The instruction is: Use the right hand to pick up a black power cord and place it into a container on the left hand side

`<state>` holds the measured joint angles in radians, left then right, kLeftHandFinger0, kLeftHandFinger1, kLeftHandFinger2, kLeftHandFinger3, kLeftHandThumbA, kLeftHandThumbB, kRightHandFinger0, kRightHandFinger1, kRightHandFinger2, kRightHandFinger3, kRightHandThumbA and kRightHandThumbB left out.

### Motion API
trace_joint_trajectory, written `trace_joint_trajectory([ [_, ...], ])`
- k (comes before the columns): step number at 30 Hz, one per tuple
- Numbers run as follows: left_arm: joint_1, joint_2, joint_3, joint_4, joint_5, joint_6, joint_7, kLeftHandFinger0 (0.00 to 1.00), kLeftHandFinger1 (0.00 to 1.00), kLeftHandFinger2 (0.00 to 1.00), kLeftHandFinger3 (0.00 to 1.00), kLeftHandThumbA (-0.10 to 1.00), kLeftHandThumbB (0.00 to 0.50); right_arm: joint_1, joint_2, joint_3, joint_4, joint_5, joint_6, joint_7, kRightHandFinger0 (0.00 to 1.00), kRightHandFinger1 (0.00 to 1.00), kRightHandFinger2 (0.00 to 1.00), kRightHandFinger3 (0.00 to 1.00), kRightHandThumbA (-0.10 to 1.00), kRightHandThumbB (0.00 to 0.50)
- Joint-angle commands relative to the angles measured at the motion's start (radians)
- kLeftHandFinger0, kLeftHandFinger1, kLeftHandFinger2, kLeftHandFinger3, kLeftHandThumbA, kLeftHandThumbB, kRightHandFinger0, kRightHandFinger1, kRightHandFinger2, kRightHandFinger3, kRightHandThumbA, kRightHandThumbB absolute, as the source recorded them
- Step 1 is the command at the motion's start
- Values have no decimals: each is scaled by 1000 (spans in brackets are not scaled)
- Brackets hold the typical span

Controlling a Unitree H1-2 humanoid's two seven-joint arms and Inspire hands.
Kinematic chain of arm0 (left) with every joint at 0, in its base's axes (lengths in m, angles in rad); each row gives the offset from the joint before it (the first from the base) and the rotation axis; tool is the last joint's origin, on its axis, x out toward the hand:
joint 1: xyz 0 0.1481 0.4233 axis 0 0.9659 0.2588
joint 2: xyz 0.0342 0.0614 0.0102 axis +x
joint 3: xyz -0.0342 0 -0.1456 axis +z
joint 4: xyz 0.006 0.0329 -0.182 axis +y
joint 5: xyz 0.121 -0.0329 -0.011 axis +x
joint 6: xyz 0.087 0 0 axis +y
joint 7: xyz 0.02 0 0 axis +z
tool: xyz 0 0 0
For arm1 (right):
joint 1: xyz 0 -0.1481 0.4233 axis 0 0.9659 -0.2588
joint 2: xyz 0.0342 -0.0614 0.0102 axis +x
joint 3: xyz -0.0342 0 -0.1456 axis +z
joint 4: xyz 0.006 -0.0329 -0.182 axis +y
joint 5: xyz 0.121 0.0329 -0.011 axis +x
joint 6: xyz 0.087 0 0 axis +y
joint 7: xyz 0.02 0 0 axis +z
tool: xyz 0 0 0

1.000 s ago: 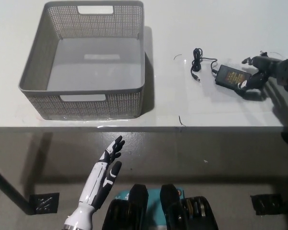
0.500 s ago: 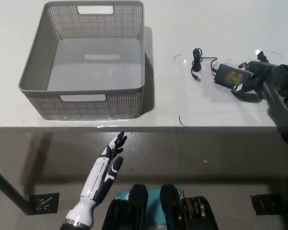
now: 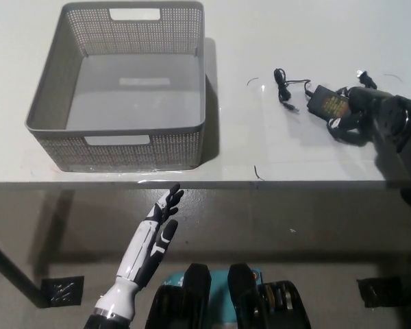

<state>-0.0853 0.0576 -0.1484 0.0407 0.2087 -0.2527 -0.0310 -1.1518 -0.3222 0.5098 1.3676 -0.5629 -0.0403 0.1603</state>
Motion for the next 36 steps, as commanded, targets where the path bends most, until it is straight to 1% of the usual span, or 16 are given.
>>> trace_joint_trajectory([
  [1,-21,2,2,-11,-6,-9,-4,1000,1000,1000,1000,1000,5,8,18,-38,-3,13,-107,-334,3,308,690,590,-100,175],
  [2,-21,2,2,-11,-6,-9,-4,1000,1000,1000,1000,1000,5,7,18,-37,-2,14,-108,-336,0,404,823,660,-100,161],
  [4,-21,2,2,-11,-6,-9,-4,1000,1000,1000,1000,1000,5,7,19,-36,1,13,-110,-341,0,455,874,712,-100,161],
  [5,-25,1,2,-20,-7,9,-8,1000,1000,1000,1000,1000,11,11,6,-65,-8,37,-141,-386,57,562,969,812,-100,132],
  [7,-31,3,4,-20,-7,13,-10,1000,1000,1000,1000,1000,14,11,4,-75,-8,44,-151,-401,40,562,951,815,-100,120],
  [8,-30,3,4,-21,-6,15,-9,1000,1000,1000,1000,1000,13,13,2,-79,-6,45,-159,-408,48,571,954,819,-100,145],
  [11,-24,2,4,-21,0,11,-3,1000,1000,1000,1000,1000,0,19,0,-95,-5,47,-175,-426,8,560,955,889,-100,158],
  [16,-23,2,5,-21,2,13,-2,1000,1000,1000,1000,1000,0,20,0,-105,-2,39,-191,-445,1,550,958,930,-100,149],
  [19,-24,0,6,-20,0,18,-1,1000,1000,1000,1000,1000,0,17,-3,-115,-3,43,-211,-468,0,487,906,936,-100,147],
  [21,-24,0,6,-20,0,19,-1,1000,1000,1000,1000,1000,0,16,-2,-116,-1,43,-214,-471,0,485,905,938,-100,146],
  [23,-25,5,6,-17,-1,18,-3,1000,1000,1000,1000,1000,6,5,-11,-123,-7,44,-245,-519,0,466,894,943,-100,133],
  [27,-23,5,5,-22,0,23,-4,1000,1000,1000,1000,1000,0,-5,-15,-132,-9,49,-259,-537,0,459,876,934,-100,141],
  [28,-23,5,5,-21,3,25,-2,1000,1000,1000,1000,1000,1,-31,-23,-147,-19,59,-272,-561,0,416,821,904,-100,149],
  [30,-21,6,5,-19,5,24,-2,1000,1000,1000,1000,1000,0,-63,-32,-169,-36,76,-290,-572,0,391,781,878,-100,145],
  [34,-19,6,3,-19,6,23,-2,1000,1000,1000,1000,1000,0,-65,-33,-179,-34,71,-297,-575,0,388,777,879,-100,144],
  [36,-14,6,2,-19,8,18,0,1000,1000,1000,1000,1000,0,-120,-51,-197,-83,74,-296,-575,0,394,798,921,-100,137],
])
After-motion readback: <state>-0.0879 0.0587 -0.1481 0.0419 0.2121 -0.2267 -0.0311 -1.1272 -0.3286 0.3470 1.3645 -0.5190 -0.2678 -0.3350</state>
